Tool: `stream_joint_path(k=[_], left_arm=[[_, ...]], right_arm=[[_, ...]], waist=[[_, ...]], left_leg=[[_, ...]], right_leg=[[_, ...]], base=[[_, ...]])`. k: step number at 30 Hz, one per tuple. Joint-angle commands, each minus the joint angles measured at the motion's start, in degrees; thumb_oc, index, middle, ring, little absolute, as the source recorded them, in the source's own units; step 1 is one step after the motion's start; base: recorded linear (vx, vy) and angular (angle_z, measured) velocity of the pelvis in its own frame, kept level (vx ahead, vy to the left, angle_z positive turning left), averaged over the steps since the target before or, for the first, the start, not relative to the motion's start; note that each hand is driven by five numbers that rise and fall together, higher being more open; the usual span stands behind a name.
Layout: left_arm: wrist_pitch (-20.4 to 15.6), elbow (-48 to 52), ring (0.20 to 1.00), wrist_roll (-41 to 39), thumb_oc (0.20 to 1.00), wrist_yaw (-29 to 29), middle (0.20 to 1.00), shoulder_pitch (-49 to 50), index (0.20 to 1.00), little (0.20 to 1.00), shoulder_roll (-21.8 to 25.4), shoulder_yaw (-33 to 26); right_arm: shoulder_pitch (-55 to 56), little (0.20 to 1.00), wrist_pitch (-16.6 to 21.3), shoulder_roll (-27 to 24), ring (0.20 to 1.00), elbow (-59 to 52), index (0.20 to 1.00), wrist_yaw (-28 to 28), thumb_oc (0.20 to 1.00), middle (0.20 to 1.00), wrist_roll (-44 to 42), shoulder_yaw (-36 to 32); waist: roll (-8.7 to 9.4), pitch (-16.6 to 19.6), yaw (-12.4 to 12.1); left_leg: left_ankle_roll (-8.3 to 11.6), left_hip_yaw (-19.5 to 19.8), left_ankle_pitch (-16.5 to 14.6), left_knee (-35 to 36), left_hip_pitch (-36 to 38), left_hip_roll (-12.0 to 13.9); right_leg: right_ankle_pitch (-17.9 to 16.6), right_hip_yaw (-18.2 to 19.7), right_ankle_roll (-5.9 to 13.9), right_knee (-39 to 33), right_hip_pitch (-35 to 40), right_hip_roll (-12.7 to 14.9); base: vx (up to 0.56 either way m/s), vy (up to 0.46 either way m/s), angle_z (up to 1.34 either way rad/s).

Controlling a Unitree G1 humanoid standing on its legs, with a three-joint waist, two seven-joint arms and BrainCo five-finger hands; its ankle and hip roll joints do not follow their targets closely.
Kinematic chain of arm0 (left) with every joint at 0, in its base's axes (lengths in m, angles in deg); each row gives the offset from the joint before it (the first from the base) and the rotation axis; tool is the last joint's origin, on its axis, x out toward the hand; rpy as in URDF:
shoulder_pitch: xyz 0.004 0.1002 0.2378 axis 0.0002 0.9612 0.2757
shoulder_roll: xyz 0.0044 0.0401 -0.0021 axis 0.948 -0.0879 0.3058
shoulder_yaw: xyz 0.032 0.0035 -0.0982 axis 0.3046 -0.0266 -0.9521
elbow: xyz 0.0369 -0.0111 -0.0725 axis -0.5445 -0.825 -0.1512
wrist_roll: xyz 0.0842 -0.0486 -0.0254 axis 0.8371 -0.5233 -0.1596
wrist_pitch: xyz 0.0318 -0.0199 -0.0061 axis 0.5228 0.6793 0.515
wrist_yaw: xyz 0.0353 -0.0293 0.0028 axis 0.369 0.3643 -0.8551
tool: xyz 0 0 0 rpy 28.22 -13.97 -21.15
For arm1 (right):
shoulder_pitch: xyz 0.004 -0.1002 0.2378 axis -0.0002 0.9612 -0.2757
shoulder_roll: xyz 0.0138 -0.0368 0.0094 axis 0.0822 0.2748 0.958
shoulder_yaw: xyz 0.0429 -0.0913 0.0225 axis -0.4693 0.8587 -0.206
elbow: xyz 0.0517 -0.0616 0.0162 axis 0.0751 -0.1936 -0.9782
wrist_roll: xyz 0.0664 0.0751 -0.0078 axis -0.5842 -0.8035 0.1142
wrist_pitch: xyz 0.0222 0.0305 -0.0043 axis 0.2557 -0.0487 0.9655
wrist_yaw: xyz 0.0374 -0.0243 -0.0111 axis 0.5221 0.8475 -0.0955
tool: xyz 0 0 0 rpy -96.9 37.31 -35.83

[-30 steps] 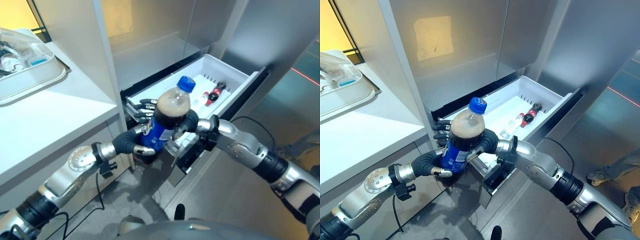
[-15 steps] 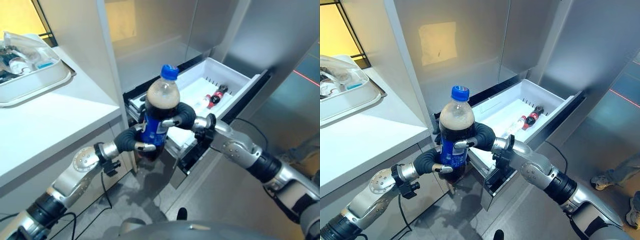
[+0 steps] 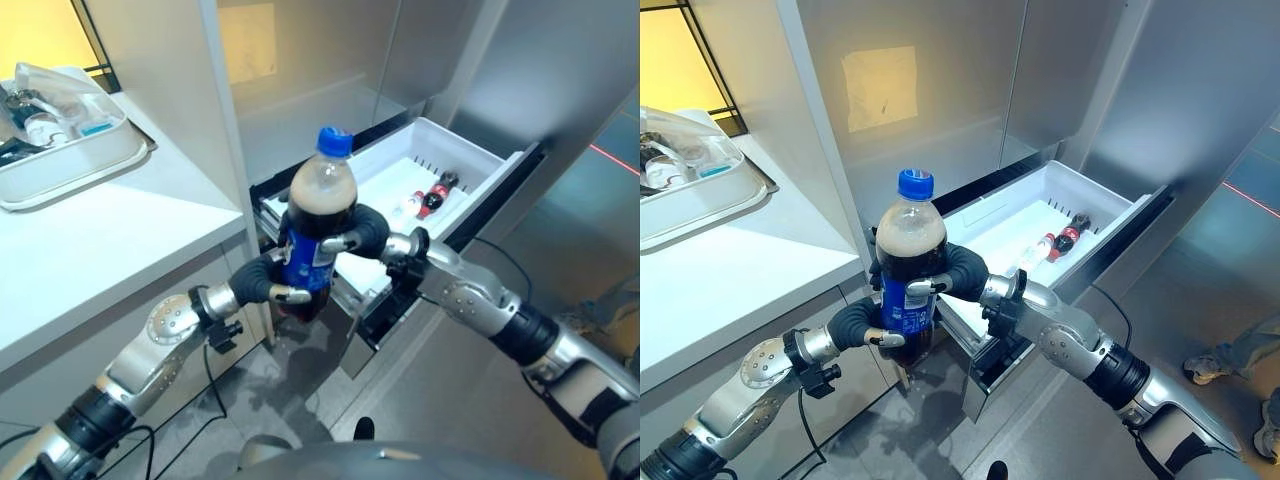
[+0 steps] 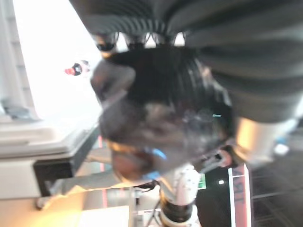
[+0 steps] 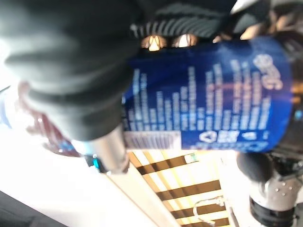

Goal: Take the drinks into the refrigerator

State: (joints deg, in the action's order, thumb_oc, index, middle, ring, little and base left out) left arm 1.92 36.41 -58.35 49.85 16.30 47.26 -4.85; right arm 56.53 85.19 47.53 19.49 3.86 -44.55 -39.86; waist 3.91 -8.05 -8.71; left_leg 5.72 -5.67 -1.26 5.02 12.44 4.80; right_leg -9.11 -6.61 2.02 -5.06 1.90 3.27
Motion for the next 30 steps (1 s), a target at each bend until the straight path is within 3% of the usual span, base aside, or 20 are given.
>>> stream_joint_path(k=[1, 9, 12, 17, 23, 30], left_arm=[[-0.7, 0.1, 1.0, -1.6, 1.0, -1.1, 1.0, -1.0, 1.0, 1.0, -1.5, -3.4], [2.1, 0.9, 1.0, -7.8, 1.0, 2.8, 1.0, 8.7, 1.0, 1.0, -2.0, -8.6], [3.0, 0.8, 1.0, -9.8, 1.0, 4.1, 1.0, 13.3, 1.0, 1.0, -2.9, -11.7], [3.7, -0.1, 1.0, -11.1, 1.0, 4.5, 1.0, 15.8, 1.0, 1.0, -2.8, -13.5], [4.2, -0.1, 1.0, -13.1, 1.0, 5.0, 1.0, 16.1, 1.0, 1.0, -1.1, -13.0], [4.0, 3.3, 1.0, -16.5, 1.0, 4.5, 1.0, 14.1, 1.0, 1.0, 1.1, -11.0]], right_arm=[[-0.8, 0.2, 3.8, 3.7, 0.2, -7.8, 0.2, 2.2, 0.2, 0.2, -4.9, -3.6], [14.5, 0.2, 7.2, -2.0, 0.2, -7.3, 0.2, 1.0, 0.2, 0.2, -3.4, -19.3], [20.6, 0.2, 9.7, 0.1, 0.2, -6.8, 0.2, -0.6, 0.2, 0.2, -3.7, -28.5], [21.8, 0.2, 11.0, -1.0, 0.2, -6.3, 0.2, -1.9, 0.2, 0.2, -2.7, -32.9], [14.8, 0.2, 12.5, -6.2, 0.2, 0.5, 0.2, -4.9, 0.2, 0.2, -0.4, -32.5], [-3.6, 0.2, 14.3, -13.3, 0.2, 14.5, 0.2, -9.8, 0.2, 0.2, 3.2, -24.6]], waist=[[-0.36, -0.3, 0.7], [-0.41, -0.3, 2.2], [-0.5, -0.4, 2.6], [-0.52, -0.4, 2.5], [-0.37, -0.9, 1.7], [0.37, -2.4, -0.3]], left_leg=[[-5.26, 1.9, -2.7, 0.0, -1.6, -3.5], [-5.3, 1.9, -2.7, 0.0, -1.8, -3.6], [-5.34, 2.0, -2.8, 0.0, -1.8, -3.5], [-5.37, 2.0, -2.8, 0.0, -1.9, -3.5], [-5.39, 1.7, -2.7, 0.0, -2.1, -3.6], [-5.36, 1.5, -2.1, 0.0, -3.1, -3.4]], right_leg=[[7.8, -0.2, 3.33, 8.1, 2.0, 1.5], [7.7, -0.1, 3.59, 8.1, 1.6, 1.6], [7.9, -0.2, 3.73, 8.2, 1.5, 1.7], [8.0, -0.2, 3.69, 8.3, 1.4, 1.6], [7.9, 0.2, 3.7, 8.4, 0.8, 1.4], [7.6, 0.4, 3.62, 8.6, -0.4, 1.0]], base=[[0.0, 0.0, 0.0], [0.0, 0.0, 0.0], [0.01, -0.005, 0.0], [0.0, 0.0, 0.0], [0.0, 0.0, 0.0], [-0.01, -0.005, -0.02]])
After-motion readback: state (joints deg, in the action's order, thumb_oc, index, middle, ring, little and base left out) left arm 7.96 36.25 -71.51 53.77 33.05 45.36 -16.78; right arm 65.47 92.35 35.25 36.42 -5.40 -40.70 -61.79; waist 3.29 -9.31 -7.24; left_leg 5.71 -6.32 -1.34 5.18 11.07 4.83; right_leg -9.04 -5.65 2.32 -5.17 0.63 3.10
